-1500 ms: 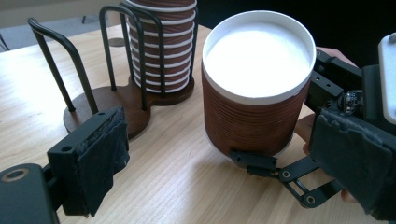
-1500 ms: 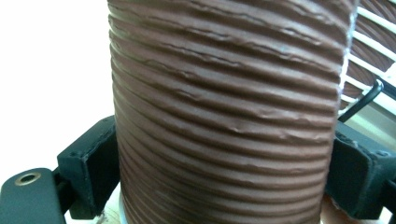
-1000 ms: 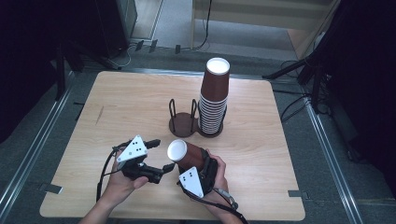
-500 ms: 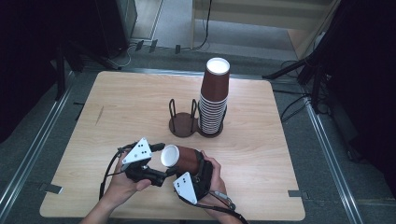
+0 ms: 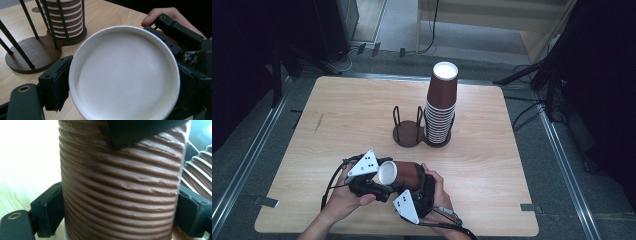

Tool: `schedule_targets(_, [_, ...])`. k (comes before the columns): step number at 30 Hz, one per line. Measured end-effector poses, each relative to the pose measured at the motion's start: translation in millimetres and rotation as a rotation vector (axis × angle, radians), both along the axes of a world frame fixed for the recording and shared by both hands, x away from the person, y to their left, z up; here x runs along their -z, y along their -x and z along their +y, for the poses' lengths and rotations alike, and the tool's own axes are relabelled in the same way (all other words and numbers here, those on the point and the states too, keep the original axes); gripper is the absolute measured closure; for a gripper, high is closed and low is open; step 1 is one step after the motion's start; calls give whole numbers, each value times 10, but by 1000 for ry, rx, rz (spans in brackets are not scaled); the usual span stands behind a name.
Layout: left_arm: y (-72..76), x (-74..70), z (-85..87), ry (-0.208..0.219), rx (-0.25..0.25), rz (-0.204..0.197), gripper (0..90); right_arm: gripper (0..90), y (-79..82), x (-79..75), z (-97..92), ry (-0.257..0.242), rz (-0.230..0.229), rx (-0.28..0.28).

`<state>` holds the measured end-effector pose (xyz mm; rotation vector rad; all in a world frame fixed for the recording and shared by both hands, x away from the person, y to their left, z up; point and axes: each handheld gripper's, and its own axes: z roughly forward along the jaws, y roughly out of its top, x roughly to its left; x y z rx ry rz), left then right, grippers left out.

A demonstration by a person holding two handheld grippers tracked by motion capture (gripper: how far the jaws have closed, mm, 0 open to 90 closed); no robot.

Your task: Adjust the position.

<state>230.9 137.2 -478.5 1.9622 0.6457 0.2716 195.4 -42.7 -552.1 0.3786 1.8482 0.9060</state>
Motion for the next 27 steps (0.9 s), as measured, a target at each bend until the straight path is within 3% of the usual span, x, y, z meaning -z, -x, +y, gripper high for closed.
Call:
schedule_targets(10, [2, -4, -11, 2, -1, 8, 209, 79, -12, 4, -9, 13, -5, 7])
schedule_targets(17, [-23, -14, 33, 35, 2, 44, 222, 68, -15, -46, -14, 30, 21, -11])
schedule_targets(23, [-37, -28, 70, 37, -20, 36, 228, 22, 0, -96, -14, 25, 17, -26])
schedule_targets(27, [-35, -37, 97, 39, -59, -2, 229, 0, -4, -127, -34, 26, 14, -28])
